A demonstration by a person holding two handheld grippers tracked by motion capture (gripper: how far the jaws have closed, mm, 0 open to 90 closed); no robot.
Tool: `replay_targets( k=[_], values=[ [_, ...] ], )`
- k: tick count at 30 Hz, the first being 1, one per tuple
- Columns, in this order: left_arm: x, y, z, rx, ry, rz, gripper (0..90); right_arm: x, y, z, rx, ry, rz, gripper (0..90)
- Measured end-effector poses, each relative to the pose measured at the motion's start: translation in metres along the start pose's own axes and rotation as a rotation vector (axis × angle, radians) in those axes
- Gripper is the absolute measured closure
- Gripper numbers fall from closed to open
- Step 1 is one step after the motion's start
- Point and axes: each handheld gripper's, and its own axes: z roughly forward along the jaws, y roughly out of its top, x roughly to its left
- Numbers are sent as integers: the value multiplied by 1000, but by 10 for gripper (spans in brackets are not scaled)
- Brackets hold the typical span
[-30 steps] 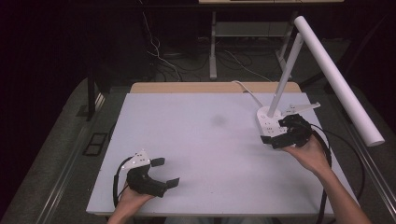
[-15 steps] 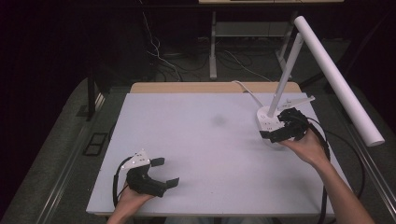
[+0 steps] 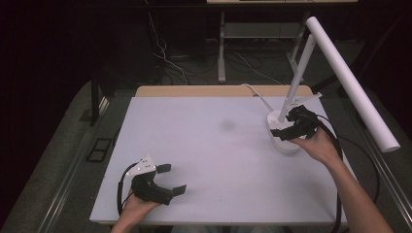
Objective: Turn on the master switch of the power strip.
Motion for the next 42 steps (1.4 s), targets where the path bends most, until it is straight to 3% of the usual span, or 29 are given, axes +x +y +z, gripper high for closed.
replay_targets(
  k=[14,23,30,35,38,42],
  values=[
    [0,0,0,1,1,-1,0,-13,8,10,43,-27,-22,374],
    [1,0,0,3,1,2,0,-14,13,19,76,-28,-42,467],
    [1,0,-1,2,5,0,0,-13,20,27,102,-51,-69,643],
    [1,0,-1,3,6,1,0,-14,24,33,117,-76,-71,841],
    [1,0,-1,3,6,1,0,-16,26,36,122,-91,-72,891],
    [1,0,-1,4,7,1,0,-17,28,40,127,-110,-74,893]
  ],
)
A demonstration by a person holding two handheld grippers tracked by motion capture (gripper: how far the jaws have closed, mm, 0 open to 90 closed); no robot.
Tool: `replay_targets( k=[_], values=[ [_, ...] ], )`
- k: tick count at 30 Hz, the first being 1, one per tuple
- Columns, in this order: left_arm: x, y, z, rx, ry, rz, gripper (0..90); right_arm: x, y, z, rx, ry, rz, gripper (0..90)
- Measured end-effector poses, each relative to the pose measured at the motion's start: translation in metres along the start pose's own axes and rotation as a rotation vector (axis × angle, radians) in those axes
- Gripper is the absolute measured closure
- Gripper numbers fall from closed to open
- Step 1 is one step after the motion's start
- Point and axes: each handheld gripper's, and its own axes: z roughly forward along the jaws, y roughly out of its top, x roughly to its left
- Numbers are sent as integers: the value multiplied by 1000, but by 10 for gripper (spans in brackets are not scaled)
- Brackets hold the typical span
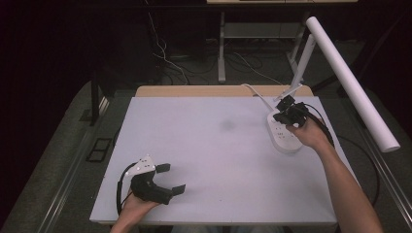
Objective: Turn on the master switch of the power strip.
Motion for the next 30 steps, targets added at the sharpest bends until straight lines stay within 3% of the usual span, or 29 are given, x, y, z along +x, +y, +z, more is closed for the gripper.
replay_targets(
  k=[30],
  values=[
    [1,0,-2,-4,4,3,0,-9,14,42,69,-37,12,894]
  ],
)
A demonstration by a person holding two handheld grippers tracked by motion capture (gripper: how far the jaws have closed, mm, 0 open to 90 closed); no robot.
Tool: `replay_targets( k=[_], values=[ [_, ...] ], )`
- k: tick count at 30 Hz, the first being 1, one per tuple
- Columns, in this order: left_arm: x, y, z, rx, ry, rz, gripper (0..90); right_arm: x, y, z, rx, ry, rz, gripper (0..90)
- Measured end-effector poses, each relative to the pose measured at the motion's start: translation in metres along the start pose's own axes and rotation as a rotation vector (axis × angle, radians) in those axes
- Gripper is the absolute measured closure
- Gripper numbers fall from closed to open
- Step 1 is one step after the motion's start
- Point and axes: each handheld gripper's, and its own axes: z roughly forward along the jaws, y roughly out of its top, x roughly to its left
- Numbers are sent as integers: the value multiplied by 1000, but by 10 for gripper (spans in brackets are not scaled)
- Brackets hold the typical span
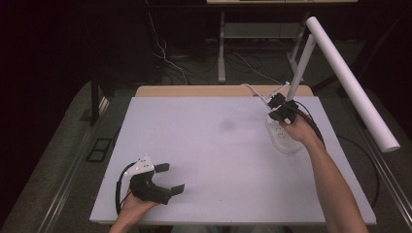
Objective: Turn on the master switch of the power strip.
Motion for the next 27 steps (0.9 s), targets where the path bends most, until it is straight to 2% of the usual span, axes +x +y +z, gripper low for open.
replay_targets(
  k=[10,16,27],
  values=[
    [0,0,0,2,0,1,0,-7,-3,7,17,-7,40,896],
    [0,0,0,0,2,-3,0,-5,-3,12,33,-2,50,895],
    [0,0,-1,0,1,2,0,-3,-3,17,58,-32,26,897]
  ],
)
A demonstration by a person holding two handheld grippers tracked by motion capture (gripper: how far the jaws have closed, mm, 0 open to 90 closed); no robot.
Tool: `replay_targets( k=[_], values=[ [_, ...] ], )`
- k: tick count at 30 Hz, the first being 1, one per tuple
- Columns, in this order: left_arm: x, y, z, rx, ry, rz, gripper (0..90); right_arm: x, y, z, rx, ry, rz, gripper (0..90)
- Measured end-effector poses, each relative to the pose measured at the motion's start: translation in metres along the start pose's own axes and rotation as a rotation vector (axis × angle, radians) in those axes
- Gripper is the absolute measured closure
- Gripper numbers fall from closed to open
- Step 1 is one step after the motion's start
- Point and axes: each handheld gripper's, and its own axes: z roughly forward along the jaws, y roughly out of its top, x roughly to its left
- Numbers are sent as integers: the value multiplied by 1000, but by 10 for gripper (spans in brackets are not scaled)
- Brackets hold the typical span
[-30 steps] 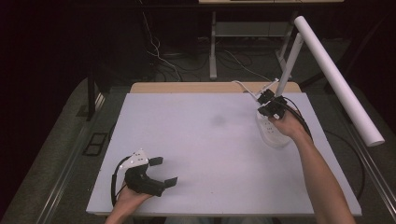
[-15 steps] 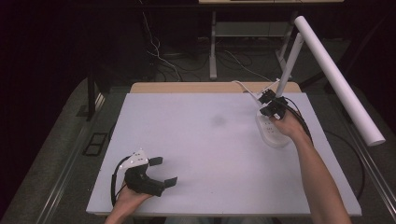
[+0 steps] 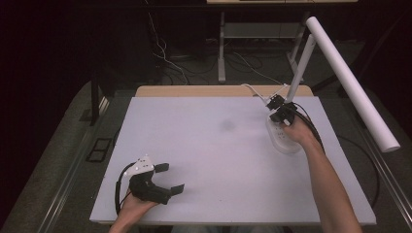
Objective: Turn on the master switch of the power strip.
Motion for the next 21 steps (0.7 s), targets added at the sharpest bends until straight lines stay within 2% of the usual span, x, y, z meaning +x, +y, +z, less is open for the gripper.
replay_targets(
  k=[3,7,10,12,15,19,21],
  values=[
    [-1,0,1,4,-2,3,0,0,-1,1,-5,-2,11,898],
    [-1,0,1,9,-3,10,0,-1,-3,1,-20,21,56,900],
    [-1,0,1,9,-4,11,0,2,-3,2,-22,0,39,900],
    [-1,-1,1,7,-4,9,0,2,-3,2,-19,0,51,900],
    [-2,-1,1,9,-4,7,0,6,-2,3,-15,-30,34,900],
    [-2,-1,0,9,-5,12,0,4,-5,4,-28,-15,52,900],
    [-2,-1,0,11,-5,12,0,5,-6,4,-35,-28,46,900]
  ],
)
